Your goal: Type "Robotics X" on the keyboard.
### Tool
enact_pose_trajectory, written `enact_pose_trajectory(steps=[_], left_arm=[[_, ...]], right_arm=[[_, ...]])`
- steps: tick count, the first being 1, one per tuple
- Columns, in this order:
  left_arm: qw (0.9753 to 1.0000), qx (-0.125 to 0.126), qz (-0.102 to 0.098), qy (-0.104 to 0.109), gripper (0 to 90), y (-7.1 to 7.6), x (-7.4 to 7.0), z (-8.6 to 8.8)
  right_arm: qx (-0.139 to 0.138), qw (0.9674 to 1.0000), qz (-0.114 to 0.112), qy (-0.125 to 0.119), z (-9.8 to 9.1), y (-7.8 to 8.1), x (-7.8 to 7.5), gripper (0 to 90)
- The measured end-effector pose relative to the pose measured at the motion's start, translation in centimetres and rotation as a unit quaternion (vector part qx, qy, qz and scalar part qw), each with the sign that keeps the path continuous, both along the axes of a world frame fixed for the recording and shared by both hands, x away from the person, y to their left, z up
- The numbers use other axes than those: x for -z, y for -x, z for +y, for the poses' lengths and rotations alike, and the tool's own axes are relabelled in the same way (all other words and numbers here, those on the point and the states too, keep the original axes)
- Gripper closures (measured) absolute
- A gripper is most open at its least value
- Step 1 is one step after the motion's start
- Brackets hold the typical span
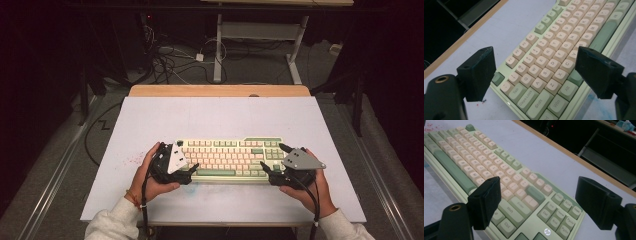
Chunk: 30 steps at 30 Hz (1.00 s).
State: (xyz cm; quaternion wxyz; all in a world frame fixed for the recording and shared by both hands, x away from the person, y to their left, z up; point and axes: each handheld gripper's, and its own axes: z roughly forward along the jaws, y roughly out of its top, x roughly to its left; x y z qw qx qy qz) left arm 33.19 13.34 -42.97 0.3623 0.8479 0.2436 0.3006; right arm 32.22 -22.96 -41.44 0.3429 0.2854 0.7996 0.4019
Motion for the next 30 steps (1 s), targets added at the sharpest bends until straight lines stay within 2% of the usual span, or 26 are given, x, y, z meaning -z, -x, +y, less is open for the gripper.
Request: enact_pose_trajectory(steps=[3, 6, 11, 15, 23, 28, 30], left_arm=[[1.0, -0.002, 0.0, -0.002, 16.0, 0.2, 0.0, 0.3], [1.0, -0.003, -0.002, 0.003, 16.0, 0.6, -0.1, 0.7], [0.9999, -0.011, -0.004, 0.0, 16.0, 1.1, 0.0, 1.4], [0.9998, -0.016, -0.003, 0.007, 16.0, 1.4, 0.1, 2.2], [0.9998, -0.022, 0.0, 0.002, 16.0, 2.1, 0.8, 3.6], [0.9995, -0.031, 0.006, 0.001, 16.0, 2.5, 1.4, 4.8], [0.9995, -0.03, 0.01, 0.002, 16.0, 2.6, 1.6, 5.2]], right_arm=[[0.005, 1.0, 0.0, 0.006, -0.2, 0.1, -0.1, 20.7], [0.008, 1.0, -0.002, 0.003, -0.7, 0.3, -0.3, 20.7], [0.014, 0.9999, -0.006, 0.003, -1.6, 0.7, -0.3, 20.7], [0.02, 0.9998, -0.006, 0.0, -2.3, 1.0, -0.4, 20.7], [0.033, 0.9995, -0.006, 0.001, -3.4, 1.4, -0.2, 20.5], [0.038, 0.9992, 0.0, -0.014, -4.3, 1.5, 0.1, 20.4], [0.045, 0.999, -0.004, -0.009, -4.6, 1.6, 0.3, 20.3]])
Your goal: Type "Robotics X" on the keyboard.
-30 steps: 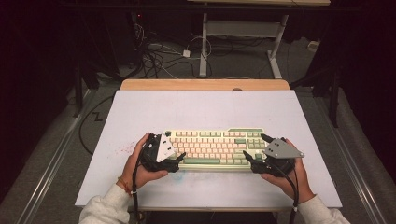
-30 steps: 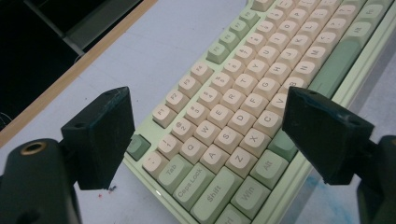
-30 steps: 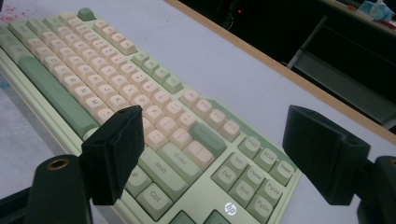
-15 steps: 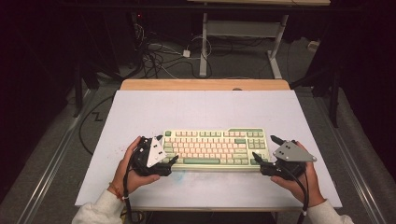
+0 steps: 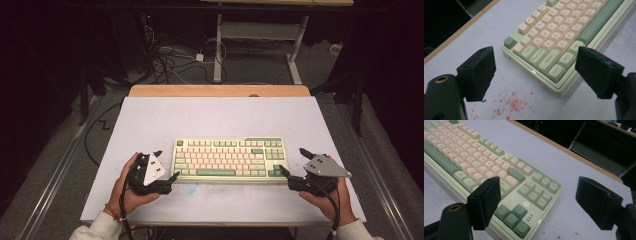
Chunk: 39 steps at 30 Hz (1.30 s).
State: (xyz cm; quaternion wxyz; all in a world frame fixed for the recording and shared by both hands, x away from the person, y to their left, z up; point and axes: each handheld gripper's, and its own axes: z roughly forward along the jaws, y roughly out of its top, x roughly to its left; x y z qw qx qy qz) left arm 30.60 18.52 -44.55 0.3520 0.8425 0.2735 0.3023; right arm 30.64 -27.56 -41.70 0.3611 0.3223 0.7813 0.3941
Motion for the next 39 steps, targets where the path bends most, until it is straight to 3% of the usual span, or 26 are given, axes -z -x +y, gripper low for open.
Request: enact_pose_trajectory(steps=[15, 25, 27, 39], left_arm=[[0.9995, -0.02, 0.023, -0.006, 16.0, 0.6, 1.5, 2.1], [0.9988, -0.023, 0.043, -0.009, 16.0, 0.9, 2.3, 2.8], [0.9987, -0.025, 0.043, -0.011, 16.0, 1.0, 2.4, 2.9], [0.9978, -0.037, 0.056, -0.004, 16.0, 1.7, 3.3, 4.0]], right_arm=[[0.022, 0.9996, 0.015, 0.003, -1.8, 0.5, 1.3, 19.6], [0.04, 0.9988, 0.026, -0.011, -3.5, 1.2, 2.5, 18.1], [0.047, 0.9986, 0.024, -0.002, -3.6, 1.3, 2.8, 17.6], [0.062, 0.9974, 0.037, -0.006, -4.5, 2.3, 4.2, 16.2]])
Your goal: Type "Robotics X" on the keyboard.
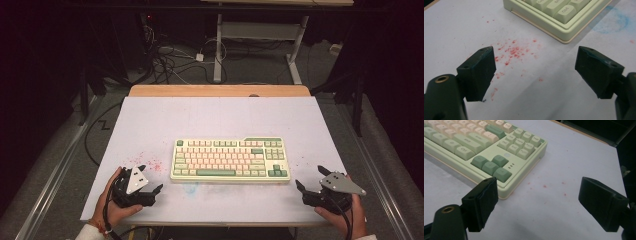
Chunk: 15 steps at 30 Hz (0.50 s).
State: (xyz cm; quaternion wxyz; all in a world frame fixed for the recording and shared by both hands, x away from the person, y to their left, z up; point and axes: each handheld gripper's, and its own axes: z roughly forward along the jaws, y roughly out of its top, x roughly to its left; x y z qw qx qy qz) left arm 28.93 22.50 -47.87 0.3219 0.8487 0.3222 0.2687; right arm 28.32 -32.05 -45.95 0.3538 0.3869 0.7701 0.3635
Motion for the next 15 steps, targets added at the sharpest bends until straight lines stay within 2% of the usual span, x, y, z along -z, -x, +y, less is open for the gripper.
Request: enact_pose_trajectory(steps=[2, 6, 8, 9, 15], left_arm=[[1.0, 0.001, 0.003, 0.002, 16.0, 0.05, 0.1, -0.12], [1.0, 0.004, -0.003, 0.002, 16.0, 0.19, 0.07, -0.34], [1.0, 0.004, -0.001, -0.005, 16.0, 0.22, 0.17, -0.35], [1.0, 0.004, -0.003, -0.001, 16.0, 0.25, 0.15, -0.3], [0.9999, 0.006, -0.009, -0.001, 16.0, 0.44, 0.1, -0.24]], right_arm=[[0.004, 1.0, -0.002, 0.003, 0.05, 0.08, 0.01, 16.2], [0.001, 0.9999, -0.009, 0.007, 0.15, 0.22, -0.08, 16.2], [-0.001, 0.9999, -0.014, 0.006, 0.24, 0.23, -0.23, 16.3], [-0.002, 0.9998, -0.018, 0.008, 0.3, 0.2, -0.3, 16.3], [-0.009, 0.9997, -0.02, 0.009, 0.83, 0.18, -0.4, 16.3]])
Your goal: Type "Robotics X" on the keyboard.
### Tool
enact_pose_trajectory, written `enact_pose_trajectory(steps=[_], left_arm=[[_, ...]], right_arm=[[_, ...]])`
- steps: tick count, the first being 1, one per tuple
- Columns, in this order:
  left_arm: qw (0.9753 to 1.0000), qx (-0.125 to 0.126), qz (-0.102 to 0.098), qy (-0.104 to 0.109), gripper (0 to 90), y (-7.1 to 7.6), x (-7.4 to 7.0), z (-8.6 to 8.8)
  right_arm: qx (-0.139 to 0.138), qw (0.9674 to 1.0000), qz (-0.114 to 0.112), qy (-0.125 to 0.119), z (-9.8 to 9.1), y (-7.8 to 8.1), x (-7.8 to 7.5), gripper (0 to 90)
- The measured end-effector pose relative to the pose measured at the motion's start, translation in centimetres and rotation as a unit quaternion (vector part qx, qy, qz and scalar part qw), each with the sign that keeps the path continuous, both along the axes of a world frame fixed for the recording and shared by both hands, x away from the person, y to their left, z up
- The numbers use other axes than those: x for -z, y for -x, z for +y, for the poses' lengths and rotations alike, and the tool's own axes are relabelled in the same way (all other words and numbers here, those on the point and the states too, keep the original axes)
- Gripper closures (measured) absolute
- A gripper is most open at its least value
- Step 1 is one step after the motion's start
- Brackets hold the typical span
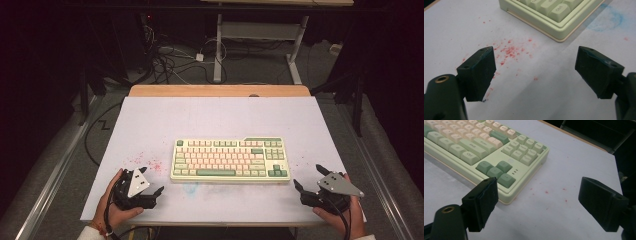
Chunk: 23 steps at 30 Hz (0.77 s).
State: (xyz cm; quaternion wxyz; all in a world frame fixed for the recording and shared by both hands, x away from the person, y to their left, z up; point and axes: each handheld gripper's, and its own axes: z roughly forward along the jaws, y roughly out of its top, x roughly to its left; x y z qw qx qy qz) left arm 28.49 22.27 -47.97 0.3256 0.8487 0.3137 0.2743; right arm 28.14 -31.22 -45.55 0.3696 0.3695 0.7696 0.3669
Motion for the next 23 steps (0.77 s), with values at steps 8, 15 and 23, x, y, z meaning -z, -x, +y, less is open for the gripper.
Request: enact_pose_trajectory(steps=[8, 15, 23], left_arm=[[1.0, 0.002, 0.006, -0.005, 16.0, -0.2, 0.1, -0.4], [0.9999, 0.002, 0.009, -0.01, 16.0, -0.5, 0.2, -0.4], [0.9999, -0.005, 0.012, -0.003, 16.1, -1.1, 0.2, -0.1]], right_arm=[[0.003, 1.0, -0.003, -0.001, -0.2, 0.1, 0.0, 16.5], [-0.001, 1.0, -0.004, 0.002, -0.1, 0.0, 0.0, 16.7], [-0.006, 1.0, -0.001, -0.001, 0.1, -0.6, 0.2, 17.1]])
